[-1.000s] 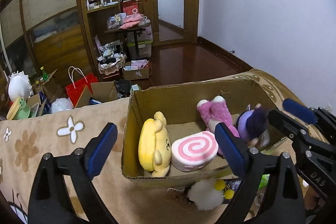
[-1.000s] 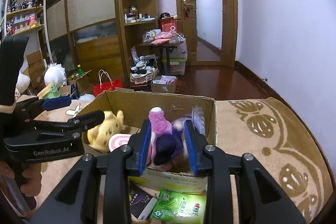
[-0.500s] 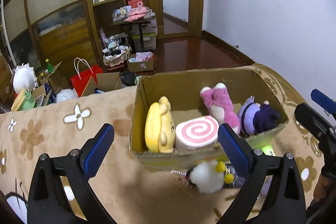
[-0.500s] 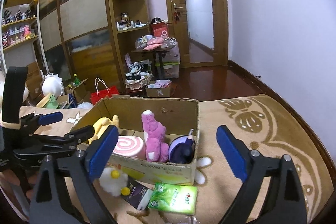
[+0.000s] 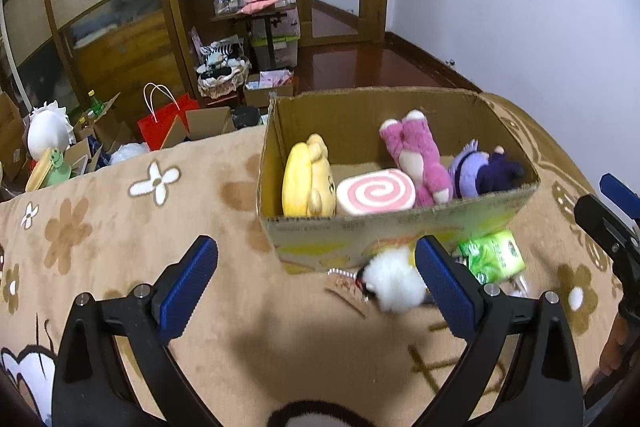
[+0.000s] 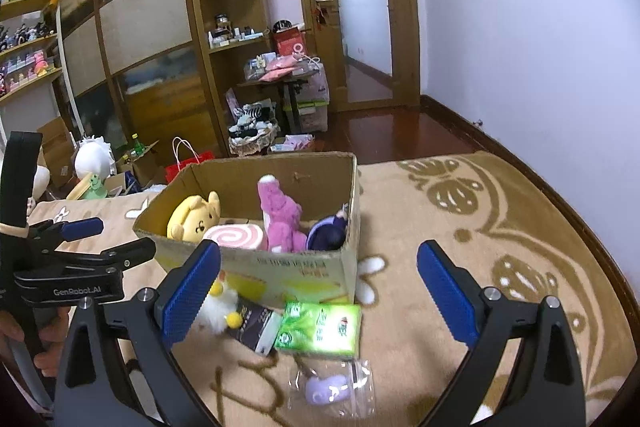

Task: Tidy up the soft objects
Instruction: 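Withdraw both tools from the box toward the remaining items, then reach the left tool to the white chick plush while the right tool reaches the green tissue pack, then close the left tool on the white chick plush while the right tool grips the green tissue pack, then lift both items and carry them over the cardboard box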

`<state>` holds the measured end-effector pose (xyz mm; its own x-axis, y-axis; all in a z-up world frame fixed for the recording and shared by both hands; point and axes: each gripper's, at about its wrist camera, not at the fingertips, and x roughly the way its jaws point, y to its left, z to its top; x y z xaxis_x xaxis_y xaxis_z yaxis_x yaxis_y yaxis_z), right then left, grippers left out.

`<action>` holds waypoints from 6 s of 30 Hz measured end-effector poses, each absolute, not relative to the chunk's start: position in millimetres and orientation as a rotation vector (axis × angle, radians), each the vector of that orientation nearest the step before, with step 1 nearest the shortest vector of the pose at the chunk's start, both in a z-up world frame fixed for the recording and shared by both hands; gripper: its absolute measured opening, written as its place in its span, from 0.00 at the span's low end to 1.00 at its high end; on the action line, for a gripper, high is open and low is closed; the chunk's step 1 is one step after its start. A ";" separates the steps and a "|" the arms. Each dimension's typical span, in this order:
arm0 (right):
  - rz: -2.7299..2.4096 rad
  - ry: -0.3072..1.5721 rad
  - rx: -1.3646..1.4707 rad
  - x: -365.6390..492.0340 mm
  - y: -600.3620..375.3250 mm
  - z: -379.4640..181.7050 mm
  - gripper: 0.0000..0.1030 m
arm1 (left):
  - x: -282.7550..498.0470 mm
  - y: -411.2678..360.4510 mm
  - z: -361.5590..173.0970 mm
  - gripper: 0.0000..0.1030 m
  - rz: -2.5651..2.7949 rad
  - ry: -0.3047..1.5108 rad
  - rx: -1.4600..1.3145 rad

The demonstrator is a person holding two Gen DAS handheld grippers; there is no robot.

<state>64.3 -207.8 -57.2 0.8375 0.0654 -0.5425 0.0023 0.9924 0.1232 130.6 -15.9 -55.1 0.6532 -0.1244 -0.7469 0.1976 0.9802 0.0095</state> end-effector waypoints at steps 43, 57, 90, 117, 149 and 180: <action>0.030 0.885 0.190 114.7 -209.0 -151.7 0.96 | 163.9 -65.5 -130.9 0.95 -0.303 1.022 0.184; 0.067 0.968 0.192 123.0 -203.0 -171.0 0.89 | 176.1 -66.9 -147.1 0.94 -0.313 1.083 0.147; 0.085 1.017 0.120 130.1 -195.3 -184.9 0.80 | 171.2 -48.7 -170.2 0.34 -0.288 1.171 0.146; 0.072 0.897 0.112 94.0 -190.1 -145.1 0.77 | 124.8 -5.1 -106.8 0.31 -0.190 1.015 0.095; 0.114 0.517 0.076 83.7 -188.2 -44.5 0.77 | 113.6 -14.8 3.0 0.31 -0.246 0.547 0.110; 0.164 0.585 0.074 130.4 -180.6 -87.2 0.77 | 183.6 -40.7 -53.1 0.54 -0.270 0.737 0.138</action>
